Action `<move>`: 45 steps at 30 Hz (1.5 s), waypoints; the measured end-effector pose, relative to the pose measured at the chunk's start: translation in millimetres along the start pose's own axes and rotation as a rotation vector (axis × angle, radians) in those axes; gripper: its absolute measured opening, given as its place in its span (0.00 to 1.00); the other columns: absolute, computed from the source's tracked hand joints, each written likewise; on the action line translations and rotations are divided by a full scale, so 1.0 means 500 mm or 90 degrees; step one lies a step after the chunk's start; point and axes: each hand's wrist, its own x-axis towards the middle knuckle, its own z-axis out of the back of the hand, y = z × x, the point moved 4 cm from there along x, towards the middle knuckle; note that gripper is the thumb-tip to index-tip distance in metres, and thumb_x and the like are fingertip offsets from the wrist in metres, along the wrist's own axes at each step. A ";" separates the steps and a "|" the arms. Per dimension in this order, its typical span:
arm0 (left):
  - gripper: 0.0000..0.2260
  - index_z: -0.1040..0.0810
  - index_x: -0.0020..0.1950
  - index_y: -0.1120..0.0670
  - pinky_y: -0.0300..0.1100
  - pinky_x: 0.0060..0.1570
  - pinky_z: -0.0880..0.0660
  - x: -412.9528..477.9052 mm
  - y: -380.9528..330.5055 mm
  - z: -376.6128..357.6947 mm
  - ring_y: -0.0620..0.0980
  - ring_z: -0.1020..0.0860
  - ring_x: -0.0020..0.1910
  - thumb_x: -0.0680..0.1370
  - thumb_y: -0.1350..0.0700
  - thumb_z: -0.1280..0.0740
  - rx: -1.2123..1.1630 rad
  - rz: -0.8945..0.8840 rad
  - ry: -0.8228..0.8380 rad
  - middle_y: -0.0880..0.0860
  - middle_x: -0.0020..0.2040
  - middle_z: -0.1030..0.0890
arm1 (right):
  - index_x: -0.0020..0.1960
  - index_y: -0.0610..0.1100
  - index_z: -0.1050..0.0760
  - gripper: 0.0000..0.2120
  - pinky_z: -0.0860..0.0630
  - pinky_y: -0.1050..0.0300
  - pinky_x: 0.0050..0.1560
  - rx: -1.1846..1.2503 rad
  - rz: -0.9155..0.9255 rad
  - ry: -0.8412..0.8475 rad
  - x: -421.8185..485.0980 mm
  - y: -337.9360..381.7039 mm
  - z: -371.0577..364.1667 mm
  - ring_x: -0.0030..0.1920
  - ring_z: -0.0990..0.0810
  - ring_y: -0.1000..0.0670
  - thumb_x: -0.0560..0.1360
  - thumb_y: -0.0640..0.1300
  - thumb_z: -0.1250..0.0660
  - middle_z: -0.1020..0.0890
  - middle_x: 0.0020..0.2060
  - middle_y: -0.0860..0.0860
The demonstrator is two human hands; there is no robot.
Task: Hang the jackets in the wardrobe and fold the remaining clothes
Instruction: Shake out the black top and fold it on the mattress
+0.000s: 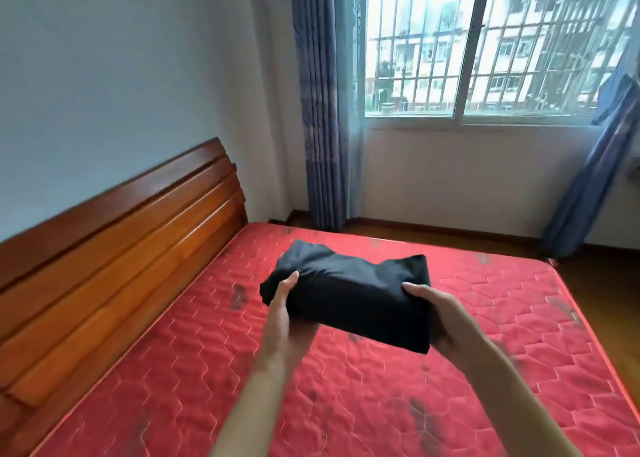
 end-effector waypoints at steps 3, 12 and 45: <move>0.21 0.25 0.70 0.60 0.53 0.69 0.29 -0.042 -0.050 -0.006 0.59 0.23 0.66 0.79 0.53 0.34 0.056 -0.053 0.023 0.60 0.66 0.21 | 0.58 0.37 0.19 0.16 0.25 0.48 0.53 -0.016 0.063 0.006 -0.032 0.055 -0.001 0.47 0.19 0.41 0.71 0.39 0.29 0.15 0.47 0.40; 0.16 0.19 0.62 0.53 0.57 0.50 0.19 -0.169 -0.113 -0.053 0.59 0.16 0.55 0.75 0.53 0.29 0.243 -0.044 -0.008 0.59 0.61 0.18 | 0.51 0.47 0.16 0.06 0.18 0.50 0.43 -0.045 0.141 0.023 -0.115 0.162 -0.006 0.41 0.16 0.45 0.76 0.41 0.30 0.13 0.43 0.45; 0.14 0.18 0.58 0.53 0.52 0.55 0.20 -1.340 -0.720 0.734 0.57 0.17 0.53 0.73 0.52 0.25 0.309 -0.573 -0.853 0.53 0.51 0.14 | 0.56 0.41 0.20 0.10 0.19 0.42 0.52 -0.303 -0.087 0.771 -0.669 -0.642 -1.227 0.50 0.15 0.39 0.74 0.38 0.29 0.14 0.49 0.40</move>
